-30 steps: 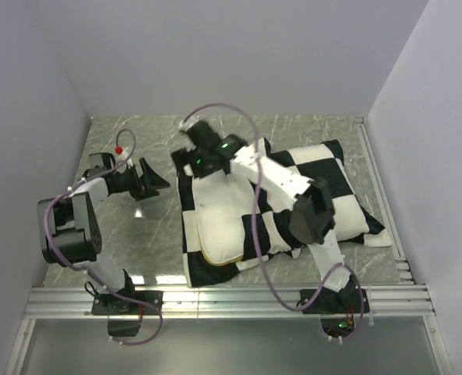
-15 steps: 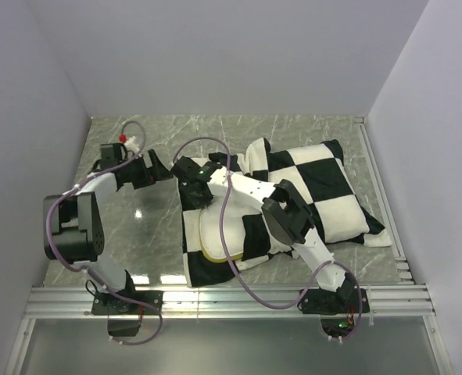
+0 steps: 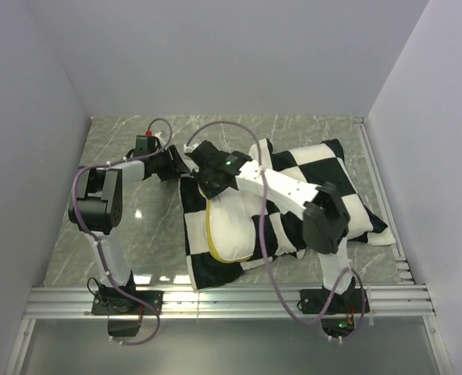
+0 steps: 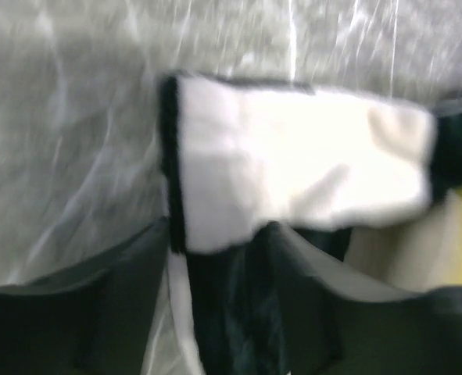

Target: Put the pillow into the pillowcase

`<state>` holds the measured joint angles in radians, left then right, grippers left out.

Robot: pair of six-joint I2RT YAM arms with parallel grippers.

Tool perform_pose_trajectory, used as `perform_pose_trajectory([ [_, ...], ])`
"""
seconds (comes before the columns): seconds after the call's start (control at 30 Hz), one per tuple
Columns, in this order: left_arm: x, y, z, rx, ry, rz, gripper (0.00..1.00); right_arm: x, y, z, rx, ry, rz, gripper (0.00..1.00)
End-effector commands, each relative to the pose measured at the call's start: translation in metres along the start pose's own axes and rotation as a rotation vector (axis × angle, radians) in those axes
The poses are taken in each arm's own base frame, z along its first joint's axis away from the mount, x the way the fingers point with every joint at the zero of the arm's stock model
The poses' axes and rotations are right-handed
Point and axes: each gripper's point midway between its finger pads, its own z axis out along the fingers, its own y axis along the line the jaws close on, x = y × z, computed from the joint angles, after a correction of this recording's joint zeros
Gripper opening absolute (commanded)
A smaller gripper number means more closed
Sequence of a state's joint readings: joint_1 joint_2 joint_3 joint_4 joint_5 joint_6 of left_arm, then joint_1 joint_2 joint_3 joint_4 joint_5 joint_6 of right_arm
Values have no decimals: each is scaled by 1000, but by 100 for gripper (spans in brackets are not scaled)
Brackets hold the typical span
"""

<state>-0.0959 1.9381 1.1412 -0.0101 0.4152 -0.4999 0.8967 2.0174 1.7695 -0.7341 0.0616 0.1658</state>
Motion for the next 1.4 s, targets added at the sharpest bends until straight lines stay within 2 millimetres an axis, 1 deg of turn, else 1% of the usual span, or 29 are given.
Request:
perform_pose_trajectory([
  [0.0,38,24,24,-104,126,-53,55,-19,-11,-47,9,-93,4,0],
  [0.03,40,25,25,-107,139,-49,47,-19,-12,-48,10,-100,7,0],
  [0.1,42,23,25,-97,155,-41,39,-13,-17,-49,8,-93,17,0],
  [0.2,46,21,18,-89,191,-21,3,-2,-20,-47,3,-81,11,0],
  [0.23,44,20,14,-78,195,-3,0,1,-23,-45,10,-79,10,0],
  [0.27,47,21,6,-73,209,-9,0,10,-28,-40,26,-58,8,0],
  [0.3,34,18,-9,-48,179,-9,0,14,-32,-37,44,-53,-7,0],
  [0.37,28,21,-32,-30,170,-1,0,25,-48,-28,107,-41,-18,0],
  [0.43,16,28,-69,-35,154,12,0,30,-60,-21,144,-30,-20,0],
  [0.47,13,30,-82,-42,147,20,0,29,-69,-20,161,-26,-4,0],
  [0.5,8,33,-106,-57,132,11,0,30,-73,-20,169,-22,2,0],
  [0.6,2,38,-145,-74,111,73,0,27,-83,-21,202,-25,3,0],
  [0.7,-5,36,-166,-76,78,117,0,26,-88,-18,222,-18,7,0],
  [0.83,1,38,-164,-43,71,141,0,22,-81,-21,162,-15,31,0],
  [0.87,7,23,-159,63,88,146,9,20,-78,-24,140,-27,43,0],
  [0.9,9,17,-155,97,85,143,51,15,-76,-28,121,-44,49,0],
  [0.93,19,18,-149,120,90,122,65,10,-72,-35,98,-65,51,0],
  [0.97,4,6,-146,185,7,172,86,7,-67,-38,70,-71,52,0],
  [1.0,3,-2,-144,231,-8,140,99,6,-64,-42,56,-74,54,0],
  [1.07,-1,-4,-127,279,-28,146,99,7,-60,-48,29,-69,54,0],
  [1.1,2,-14,-119,321,-4,145,99,9,-60,-50,23,-67,52,0],
  [1.13,-9,-20,-113,330,-13,165,99,10,-59,-54,17,-68,47,0],
  [1.17,-5,-13,-96,326,24,145,99,17,-58,-53,11,-53,45,0],
  [1.2,-5,-19,-87,337,41,156,99,20,-57,-53,4,-49,37,0],
  [1.23,-16,-24,-79,341,34,177,99,26,-53,-54,-25,-40,33,0],
  [1.27,-10,-17,-62,326,68,162,99,30,-52,-54,-32,-33,33,0],
  [1.3,-7,-21,-51,324,85,187,99,32,-47,-55,-63,-31,30,0],
  [1.33,-15,-23,-43,308,77,209,99,34,-44,-57,-78,-31,25,0],
  [1.37,-6,-15,-29,304,115,199,99,41,-44,-55,-83,-17,25,0],
])
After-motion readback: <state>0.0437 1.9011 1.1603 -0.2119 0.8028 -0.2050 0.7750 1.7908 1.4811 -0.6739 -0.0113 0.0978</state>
